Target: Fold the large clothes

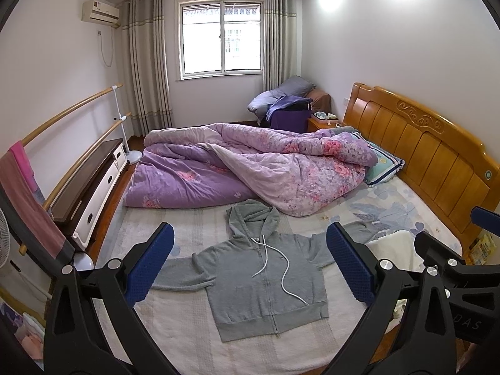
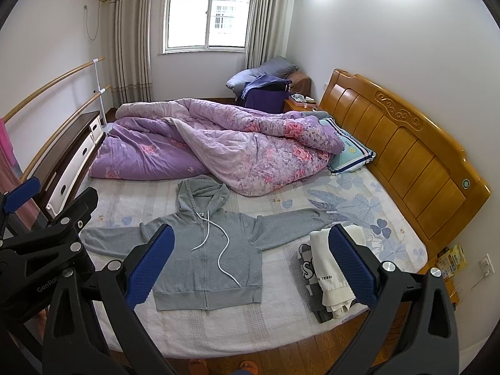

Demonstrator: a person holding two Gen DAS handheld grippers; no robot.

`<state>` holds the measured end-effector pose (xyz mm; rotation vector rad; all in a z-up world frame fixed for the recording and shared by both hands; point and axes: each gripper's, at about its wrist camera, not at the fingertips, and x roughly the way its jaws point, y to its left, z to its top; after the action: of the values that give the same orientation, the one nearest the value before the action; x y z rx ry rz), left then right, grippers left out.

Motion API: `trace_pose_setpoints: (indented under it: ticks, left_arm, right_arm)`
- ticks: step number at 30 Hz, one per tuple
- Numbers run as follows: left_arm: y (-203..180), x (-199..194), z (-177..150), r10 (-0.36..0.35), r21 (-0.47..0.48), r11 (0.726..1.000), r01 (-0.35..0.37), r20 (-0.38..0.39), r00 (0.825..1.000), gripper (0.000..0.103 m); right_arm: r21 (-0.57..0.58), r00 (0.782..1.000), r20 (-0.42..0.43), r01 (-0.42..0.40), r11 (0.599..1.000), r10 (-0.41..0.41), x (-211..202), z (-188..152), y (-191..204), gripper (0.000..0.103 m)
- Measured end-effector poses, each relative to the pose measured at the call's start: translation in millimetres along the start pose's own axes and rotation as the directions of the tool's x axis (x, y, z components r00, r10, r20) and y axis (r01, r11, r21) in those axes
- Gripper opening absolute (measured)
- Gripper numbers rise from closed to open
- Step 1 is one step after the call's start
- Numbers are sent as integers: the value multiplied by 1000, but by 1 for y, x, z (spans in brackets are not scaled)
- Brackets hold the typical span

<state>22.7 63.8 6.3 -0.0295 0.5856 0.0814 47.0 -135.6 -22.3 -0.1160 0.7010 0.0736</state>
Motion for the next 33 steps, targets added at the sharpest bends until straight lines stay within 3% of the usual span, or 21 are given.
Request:
trace_pose_setpoints:
  ticks: [33]
  left_arm:
    - [8,12,5,-6,10,1000,6,-8,1000,98]
  right_arm:
    - [-7,1000,-12,-10,1000,10,9,4,-5,95]
